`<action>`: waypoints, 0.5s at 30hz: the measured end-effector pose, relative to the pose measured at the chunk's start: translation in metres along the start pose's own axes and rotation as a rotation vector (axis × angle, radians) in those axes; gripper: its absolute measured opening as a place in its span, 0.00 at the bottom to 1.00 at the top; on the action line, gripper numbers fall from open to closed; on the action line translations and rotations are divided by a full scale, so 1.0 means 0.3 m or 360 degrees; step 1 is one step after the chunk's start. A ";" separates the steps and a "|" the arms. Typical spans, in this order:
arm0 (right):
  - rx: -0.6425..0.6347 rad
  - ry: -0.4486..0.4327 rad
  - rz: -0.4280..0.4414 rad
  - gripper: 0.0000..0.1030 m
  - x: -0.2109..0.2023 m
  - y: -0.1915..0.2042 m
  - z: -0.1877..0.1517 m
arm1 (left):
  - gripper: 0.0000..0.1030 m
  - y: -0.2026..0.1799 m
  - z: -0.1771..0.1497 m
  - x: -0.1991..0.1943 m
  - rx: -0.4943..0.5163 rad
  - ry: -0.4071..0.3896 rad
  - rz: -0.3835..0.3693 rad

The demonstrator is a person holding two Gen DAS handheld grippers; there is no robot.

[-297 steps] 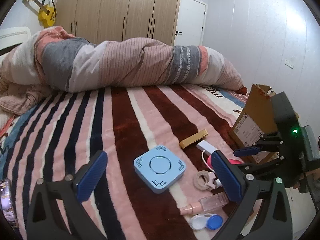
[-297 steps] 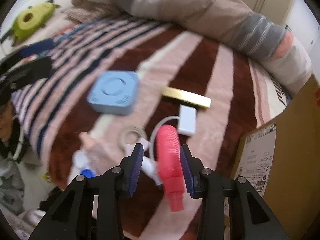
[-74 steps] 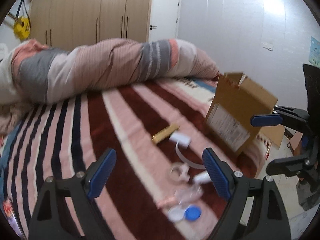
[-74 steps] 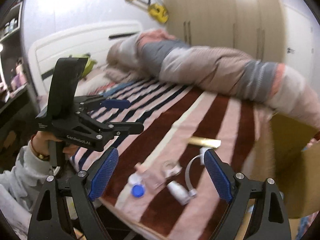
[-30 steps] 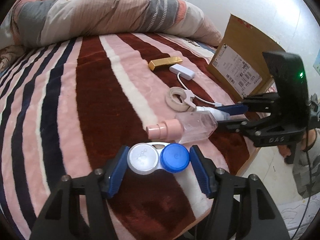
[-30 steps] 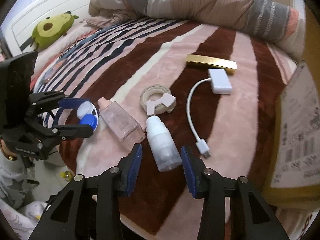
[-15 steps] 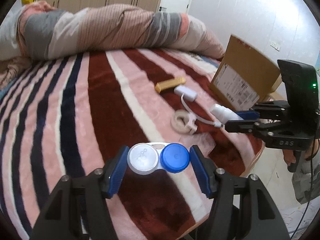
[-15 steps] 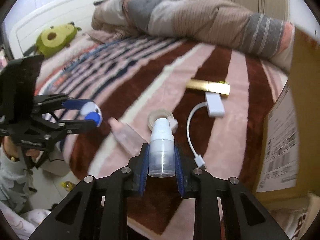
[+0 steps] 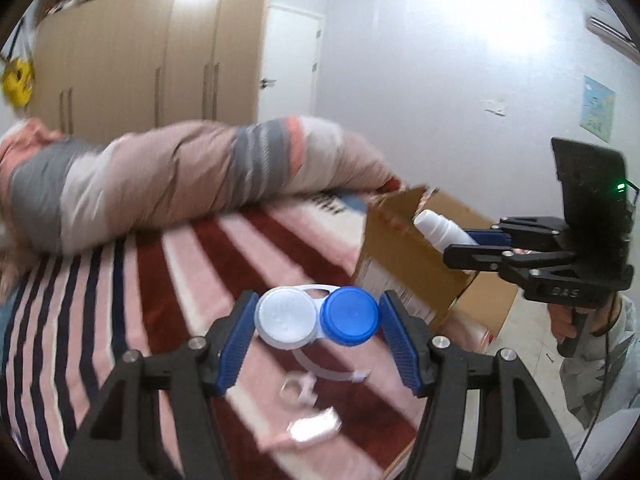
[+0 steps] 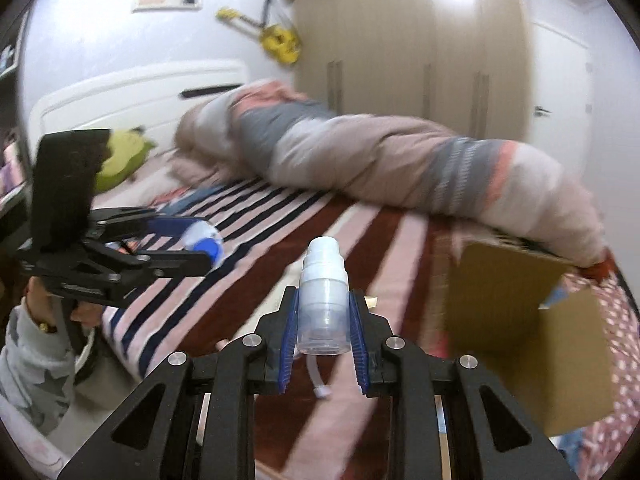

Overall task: Organize rigid objects
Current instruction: 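Drop the dropper bottle and lens case into the box from both grippers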

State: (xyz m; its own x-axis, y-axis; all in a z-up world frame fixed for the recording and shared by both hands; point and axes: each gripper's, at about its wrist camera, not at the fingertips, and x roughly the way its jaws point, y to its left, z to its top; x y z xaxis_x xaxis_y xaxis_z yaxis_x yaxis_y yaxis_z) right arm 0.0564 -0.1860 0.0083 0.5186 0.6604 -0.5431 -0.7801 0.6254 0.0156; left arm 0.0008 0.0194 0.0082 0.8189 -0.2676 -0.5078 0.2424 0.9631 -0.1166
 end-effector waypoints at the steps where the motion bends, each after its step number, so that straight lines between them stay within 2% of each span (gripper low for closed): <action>1: 0.0018 -0.0010 -0.0030 0.19 -0.011 -0.023 0.004 | 0.58 -0.013 0.023 0.012 0.0008 -0.0006 -0.0024; 7: 0.0129 -0.0015 -0.0295 0.19 -0.064 -0.219 -0.007 | 0.58 -0.147 0.175 0.131 0.0143 -0.0030 -0.0154; 10: 0.0176 0.0041 -0.0371 0.19 -0.045 -0.309 -0.039 | 0.58 -0.215 0.224 0.207 0.0197 0.0004 -0.0220; 15: 0.0232 0.0141 -0.0437 0.20 -0.008 -0.408 -0.106 | 0.58 -0.294 0.268 0.331 0.0258 0.0095 -0.0245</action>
State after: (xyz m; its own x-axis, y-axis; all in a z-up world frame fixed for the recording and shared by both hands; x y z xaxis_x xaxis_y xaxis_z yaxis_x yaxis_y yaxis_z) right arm 0.1393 -0.2774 -0.0189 0.6653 0.4241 -0.6145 -0.5538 0.8323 -0.0252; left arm 0.1026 -0.0944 0.0366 0.7348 -0.4043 -0.5446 0.4464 0.8928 -0.0604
